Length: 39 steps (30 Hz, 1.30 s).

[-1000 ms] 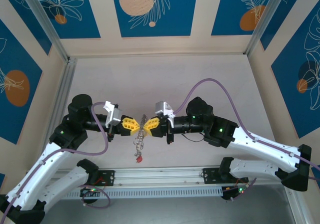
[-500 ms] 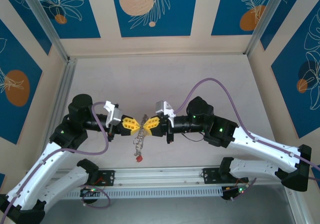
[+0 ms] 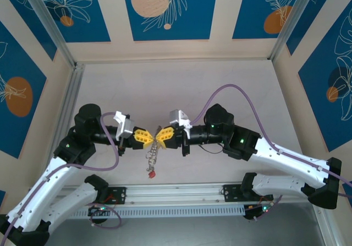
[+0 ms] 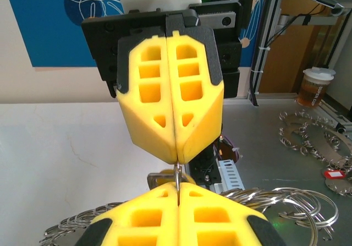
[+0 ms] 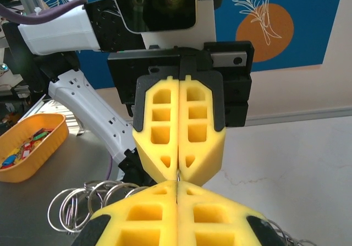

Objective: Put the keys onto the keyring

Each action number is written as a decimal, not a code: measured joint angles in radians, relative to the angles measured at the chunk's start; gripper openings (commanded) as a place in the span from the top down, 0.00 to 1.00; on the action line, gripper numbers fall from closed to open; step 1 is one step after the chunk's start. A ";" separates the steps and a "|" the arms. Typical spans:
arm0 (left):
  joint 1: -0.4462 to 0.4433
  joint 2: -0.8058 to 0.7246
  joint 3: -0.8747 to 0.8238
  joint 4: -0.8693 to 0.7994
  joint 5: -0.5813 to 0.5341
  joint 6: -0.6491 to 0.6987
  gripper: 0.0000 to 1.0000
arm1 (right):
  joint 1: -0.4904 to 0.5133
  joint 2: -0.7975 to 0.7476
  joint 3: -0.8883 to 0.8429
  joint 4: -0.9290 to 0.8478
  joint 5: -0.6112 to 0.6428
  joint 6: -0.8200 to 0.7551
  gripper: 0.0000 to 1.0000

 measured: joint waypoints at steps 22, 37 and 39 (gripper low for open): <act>0.000 0.000 0.000 -0.018 0.000 -0.001 1.00 | 0.031 -0.005 0.019 -0.004 0.040 -0.040 1.00; 0.000 -0.007 -0.010 -0.018 0.000 -0.005 1.00 | 0.074 -0.024 -0.004 -0.053 0.118 -0.107 1.00; 0.000 -0.007 -0.010 -0.017 0.000 -0.005 1.00 | 0.082 -0.024 -0.004 -0.057 0.127 -0.114 1.00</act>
